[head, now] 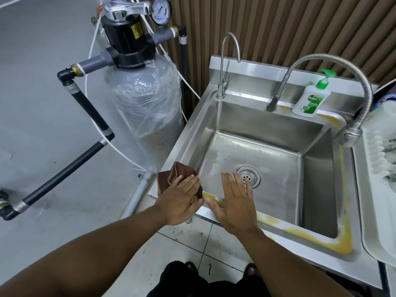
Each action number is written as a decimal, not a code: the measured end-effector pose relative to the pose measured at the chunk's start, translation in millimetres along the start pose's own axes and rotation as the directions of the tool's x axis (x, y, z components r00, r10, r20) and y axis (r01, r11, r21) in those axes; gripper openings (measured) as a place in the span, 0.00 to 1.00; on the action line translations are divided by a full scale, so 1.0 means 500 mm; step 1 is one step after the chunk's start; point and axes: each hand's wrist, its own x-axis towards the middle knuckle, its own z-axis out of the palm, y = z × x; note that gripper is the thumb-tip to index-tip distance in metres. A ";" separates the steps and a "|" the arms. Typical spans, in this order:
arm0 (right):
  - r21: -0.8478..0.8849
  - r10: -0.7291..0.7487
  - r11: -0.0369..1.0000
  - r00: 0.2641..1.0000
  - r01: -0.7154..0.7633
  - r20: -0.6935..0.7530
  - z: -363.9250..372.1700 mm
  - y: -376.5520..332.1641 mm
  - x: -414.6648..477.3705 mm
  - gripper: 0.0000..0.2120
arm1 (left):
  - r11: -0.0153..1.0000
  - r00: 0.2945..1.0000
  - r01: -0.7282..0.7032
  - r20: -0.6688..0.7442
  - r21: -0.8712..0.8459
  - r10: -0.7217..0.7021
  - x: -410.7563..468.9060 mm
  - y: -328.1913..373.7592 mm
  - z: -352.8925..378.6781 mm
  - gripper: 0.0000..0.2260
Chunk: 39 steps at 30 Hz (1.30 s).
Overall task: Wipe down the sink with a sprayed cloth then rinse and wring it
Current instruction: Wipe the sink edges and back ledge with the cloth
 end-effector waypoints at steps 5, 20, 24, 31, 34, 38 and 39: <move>-0.062 0.015 0.998 0.999 -0.013 0.028 -0.007 0.030 -0.026 0.44 | 0.997 0.996 -0.069 -0.051 0.039 0.071 -0.016 0.005 0.013 0.32; -0.083 0.048 0.996 0.997 -0.043 0.065 -0.002 0.041 -0.038 0.44 | 1.000 0.999 -0.010 -0.040 0.028 0.011 -0.092 -0.066 0.007 0.31; -0.073 0.042 0.997 0.997 -0.038 0.058 -0.002 0.040 -0.038 0.44 | 0.998 0.997 -0.059 -0.051 0.032 0.061 -0.079 -0.017 0.014 0.31; -0.053 0.050 0.997 0.998 -0.048 0.033 0.001 0.041 -0.038 0.44 | 0.993 0.993 -0.113 -0.035 0.034 0.115 -0.053 0.049 0.023 0.30; -0.056 0.062 0.997 0.997 -0.059 0.036 0.000 0.041 -0.037 0.45 | 0.997 0.997 -0.076 0.005 0.011 0.076 -0.049 0.027 0.011 0.32; -0.051 0.070 0.996 0.997 -0.068 0.041 0.000 0.043 -0.037 0.45 | 0.999 0.999 -0.002 0.048 -0.032 0.003 -0.028 -0.001 -0.004 0.36; -0.054 0.069 0.996 0.997 -0.067 0.045 0.000 0.044 -0.038 0.45 | 0.999 0.998 0.001 0.060 -0.045 0.002 -0.019 -0.003 -0.008 0.37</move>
